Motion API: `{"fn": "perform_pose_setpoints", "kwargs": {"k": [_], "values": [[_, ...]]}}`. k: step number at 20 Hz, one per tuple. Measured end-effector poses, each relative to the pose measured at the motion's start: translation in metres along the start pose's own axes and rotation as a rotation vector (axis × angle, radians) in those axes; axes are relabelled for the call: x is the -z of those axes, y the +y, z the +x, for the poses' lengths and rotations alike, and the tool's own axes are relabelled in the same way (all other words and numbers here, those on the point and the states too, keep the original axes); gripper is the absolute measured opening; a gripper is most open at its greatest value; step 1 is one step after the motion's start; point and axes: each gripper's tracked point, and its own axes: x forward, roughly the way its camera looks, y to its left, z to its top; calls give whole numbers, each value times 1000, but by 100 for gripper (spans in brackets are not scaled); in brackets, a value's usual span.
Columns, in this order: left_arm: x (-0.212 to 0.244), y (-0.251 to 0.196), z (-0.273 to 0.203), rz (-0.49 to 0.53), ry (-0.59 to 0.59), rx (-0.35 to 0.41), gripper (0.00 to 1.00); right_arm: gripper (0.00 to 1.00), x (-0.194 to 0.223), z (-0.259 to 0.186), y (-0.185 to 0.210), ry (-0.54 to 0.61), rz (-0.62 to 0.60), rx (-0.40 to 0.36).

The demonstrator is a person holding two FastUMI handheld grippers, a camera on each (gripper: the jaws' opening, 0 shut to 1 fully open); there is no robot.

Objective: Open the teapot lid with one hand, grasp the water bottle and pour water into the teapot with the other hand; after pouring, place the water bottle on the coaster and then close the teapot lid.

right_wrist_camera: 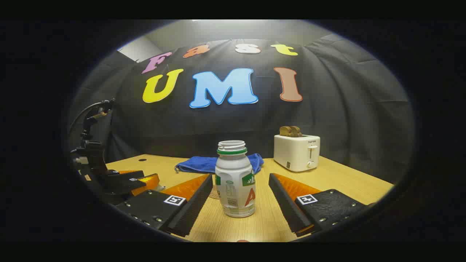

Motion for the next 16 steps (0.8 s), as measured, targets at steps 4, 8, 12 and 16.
{"fn": "perform_pose_setpoints", "kwargs": {"k": [4,8,12,16], "values": [[-1,0,0,-5,-1,2,72,95,1,0,-1,1,6,2],[-3,-1,1,14,-2,3,62,95,0,-1,-1,1,4,2],[-5,-1,2,38,-7,-6,34,95,1,-1,-1,3,5,-1],[-7,-1,0,37,-10,-1,16,95,5,-1,0,12,5,-5]]}}
